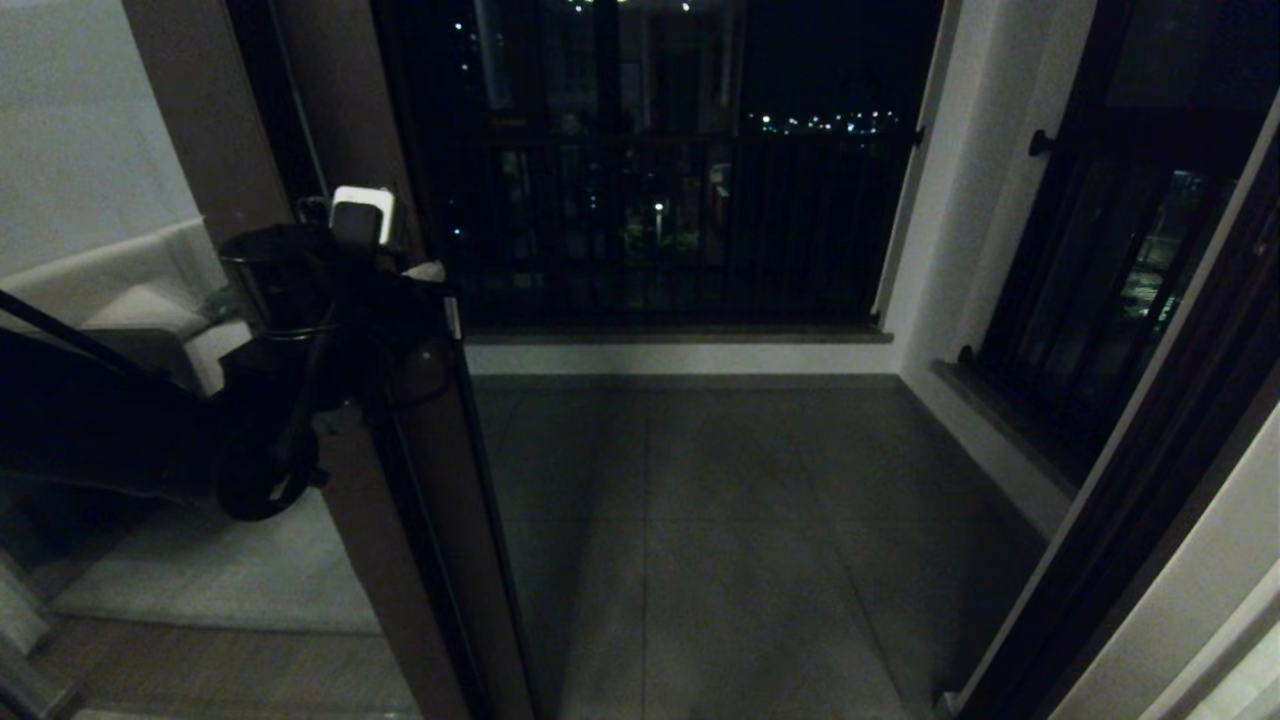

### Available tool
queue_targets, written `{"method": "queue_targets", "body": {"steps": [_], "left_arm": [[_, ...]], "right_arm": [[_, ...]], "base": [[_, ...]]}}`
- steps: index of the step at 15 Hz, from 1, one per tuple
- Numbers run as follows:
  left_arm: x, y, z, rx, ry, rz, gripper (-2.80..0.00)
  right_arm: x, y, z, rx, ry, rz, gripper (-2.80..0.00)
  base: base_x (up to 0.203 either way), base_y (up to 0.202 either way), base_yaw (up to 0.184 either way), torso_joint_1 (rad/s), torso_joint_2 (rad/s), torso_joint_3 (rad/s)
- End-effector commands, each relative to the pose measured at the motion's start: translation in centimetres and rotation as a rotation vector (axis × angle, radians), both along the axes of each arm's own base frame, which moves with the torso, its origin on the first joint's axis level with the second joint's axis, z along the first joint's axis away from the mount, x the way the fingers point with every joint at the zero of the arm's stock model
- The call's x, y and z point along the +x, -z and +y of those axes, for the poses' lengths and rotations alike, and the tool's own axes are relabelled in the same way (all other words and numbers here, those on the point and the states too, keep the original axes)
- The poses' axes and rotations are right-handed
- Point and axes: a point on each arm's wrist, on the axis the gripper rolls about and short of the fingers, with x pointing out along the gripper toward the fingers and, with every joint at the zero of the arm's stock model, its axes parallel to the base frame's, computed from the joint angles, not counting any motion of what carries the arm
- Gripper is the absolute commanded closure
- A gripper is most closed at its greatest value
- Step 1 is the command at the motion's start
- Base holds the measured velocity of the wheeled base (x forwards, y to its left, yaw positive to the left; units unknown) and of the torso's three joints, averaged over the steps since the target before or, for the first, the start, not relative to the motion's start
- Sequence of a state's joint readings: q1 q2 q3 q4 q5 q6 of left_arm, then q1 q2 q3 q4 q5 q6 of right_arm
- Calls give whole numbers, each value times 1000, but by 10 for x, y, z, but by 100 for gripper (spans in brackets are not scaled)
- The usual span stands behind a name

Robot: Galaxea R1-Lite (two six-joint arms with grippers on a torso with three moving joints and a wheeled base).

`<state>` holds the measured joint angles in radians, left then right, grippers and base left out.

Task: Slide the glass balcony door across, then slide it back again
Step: Open the slid door

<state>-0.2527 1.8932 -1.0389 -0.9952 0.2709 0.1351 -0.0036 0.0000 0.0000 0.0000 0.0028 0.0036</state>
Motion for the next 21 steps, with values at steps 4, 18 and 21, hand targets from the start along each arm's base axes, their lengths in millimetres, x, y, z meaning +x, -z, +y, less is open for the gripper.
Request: {"method": "queue_targets", "body": {"steps": [4, 18, 21], "left_arm": [[1, -3, 3, -7, -17, -16, 0], [1, -5, 14, -5, -46, -21, 0], [1, -4, 18, -4, -54, -18, 0]], "right_arm": [[0, 0, 0, -1, -1, 2, 0], [0, 0, 0, -1, -1, 2, 0], [0, 0, 0, -1, -1, 2, 0]], "base": [[0, 0, 0, 0, 0, 0], [0, 0, 0, 0, 0, 0], [0, 0, 0, 0, 0, 0]]}}
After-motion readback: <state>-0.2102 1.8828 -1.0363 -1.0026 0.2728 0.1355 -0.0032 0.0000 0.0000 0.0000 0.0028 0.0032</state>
